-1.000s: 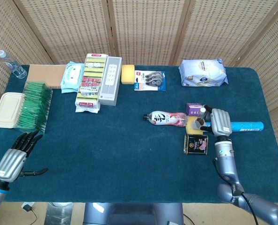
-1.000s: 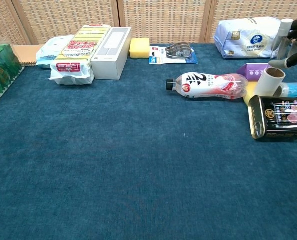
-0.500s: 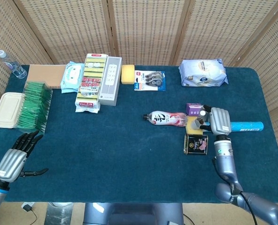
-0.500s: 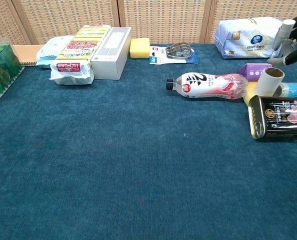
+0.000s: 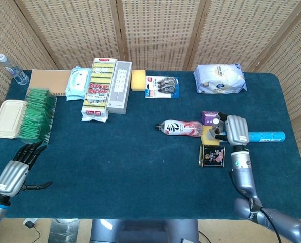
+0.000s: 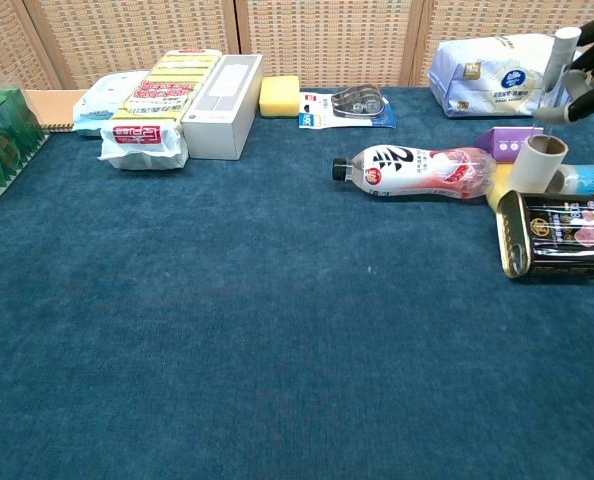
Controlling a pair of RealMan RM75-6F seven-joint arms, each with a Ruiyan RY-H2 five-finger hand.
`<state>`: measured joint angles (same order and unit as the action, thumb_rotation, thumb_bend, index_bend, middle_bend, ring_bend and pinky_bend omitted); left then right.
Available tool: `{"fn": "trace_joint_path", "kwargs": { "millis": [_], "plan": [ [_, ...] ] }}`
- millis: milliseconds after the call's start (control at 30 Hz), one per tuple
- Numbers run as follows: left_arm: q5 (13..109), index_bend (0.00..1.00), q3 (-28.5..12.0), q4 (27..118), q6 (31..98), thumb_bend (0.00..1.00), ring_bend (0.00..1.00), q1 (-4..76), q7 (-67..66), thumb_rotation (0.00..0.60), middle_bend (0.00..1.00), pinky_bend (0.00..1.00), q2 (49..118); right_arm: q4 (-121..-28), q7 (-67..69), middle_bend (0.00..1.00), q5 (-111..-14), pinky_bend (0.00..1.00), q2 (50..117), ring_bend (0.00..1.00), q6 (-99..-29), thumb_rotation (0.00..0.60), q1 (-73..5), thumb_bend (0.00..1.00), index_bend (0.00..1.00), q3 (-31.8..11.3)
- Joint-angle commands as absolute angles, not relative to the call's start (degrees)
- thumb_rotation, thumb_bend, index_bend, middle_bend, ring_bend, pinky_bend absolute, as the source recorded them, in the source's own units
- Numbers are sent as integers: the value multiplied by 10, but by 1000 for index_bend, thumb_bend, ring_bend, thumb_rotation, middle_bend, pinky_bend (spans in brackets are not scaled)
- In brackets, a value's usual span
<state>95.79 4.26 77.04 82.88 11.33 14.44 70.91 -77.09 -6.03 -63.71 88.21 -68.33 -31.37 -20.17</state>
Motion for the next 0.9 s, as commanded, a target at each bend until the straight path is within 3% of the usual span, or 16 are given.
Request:
{"fn": "trace_joint_path", "kwargs": {
  "millis": [33, 900],
  "plan": [
    [958, 0, 43, 771, 829, 0, 0, 113, 145, 383, 0, 32, 709, -788, -61, 782, -638, 821, 871, 872, -687, 600, -312, 348, 662, -206],
    [965, 0, 46, 768, 833, 0, 0, 113, 147, 384, 0, 32, 711, -930, -88, 843, -636, 866, 778, 940, -731, 600, -299, 359, 710, -234]
  ]
}}
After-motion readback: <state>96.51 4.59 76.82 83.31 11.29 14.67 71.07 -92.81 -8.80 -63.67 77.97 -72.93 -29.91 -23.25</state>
